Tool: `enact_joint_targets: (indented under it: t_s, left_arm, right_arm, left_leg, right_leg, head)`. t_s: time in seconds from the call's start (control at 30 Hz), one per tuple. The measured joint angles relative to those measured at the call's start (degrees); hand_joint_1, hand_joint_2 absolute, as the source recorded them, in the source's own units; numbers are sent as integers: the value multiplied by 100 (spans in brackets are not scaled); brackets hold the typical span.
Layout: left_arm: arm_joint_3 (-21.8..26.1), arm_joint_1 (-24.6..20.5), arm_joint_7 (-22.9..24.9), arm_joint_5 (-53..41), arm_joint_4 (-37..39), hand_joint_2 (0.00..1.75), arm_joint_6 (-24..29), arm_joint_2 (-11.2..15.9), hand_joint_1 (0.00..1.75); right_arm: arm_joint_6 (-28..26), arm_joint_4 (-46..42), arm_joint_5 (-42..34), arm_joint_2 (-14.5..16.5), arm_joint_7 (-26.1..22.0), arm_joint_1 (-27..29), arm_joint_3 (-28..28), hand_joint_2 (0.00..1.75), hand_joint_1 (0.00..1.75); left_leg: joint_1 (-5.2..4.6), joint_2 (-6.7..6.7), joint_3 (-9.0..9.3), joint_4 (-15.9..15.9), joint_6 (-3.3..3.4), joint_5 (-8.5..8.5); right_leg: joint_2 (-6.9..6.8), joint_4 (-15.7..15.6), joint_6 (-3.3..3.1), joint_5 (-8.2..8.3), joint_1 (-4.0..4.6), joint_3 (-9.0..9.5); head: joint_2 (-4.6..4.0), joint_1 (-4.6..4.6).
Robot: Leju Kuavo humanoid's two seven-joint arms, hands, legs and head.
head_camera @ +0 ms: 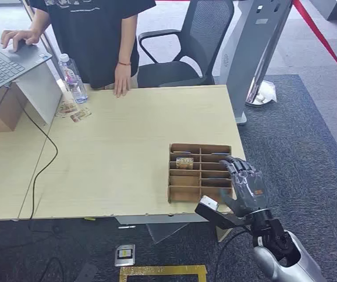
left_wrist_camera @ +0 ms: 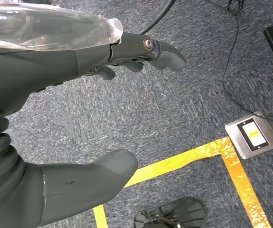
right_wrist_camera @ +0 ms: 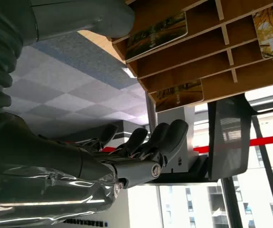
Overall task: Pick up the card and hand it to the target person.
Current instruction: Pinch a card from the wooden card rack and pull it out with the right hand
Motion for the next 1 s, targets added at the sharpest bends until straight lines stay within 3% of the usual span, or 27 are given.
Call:
enact_joint_targets:
  t_s: [0.5,1.0]
  left_arm:
    - [0,4,0,20,0,175,0,0,0]
    - [0,6,-1,24,0,175,0,0,0]
  right_arm:
    - [-78,352,103,131,-21,-199,144,175,65]
    - [-106,890,385,269,78,-390,223,175,63]
  left_leg:
    - [0,0,0,0,0,0]
    - [0,0,0,0,0,0]
  right_leg:
    - [0,0,0,0,0,0]
    - [0,0,0,0,0,0]
  head:
    - [0,0]
    - [0,0]
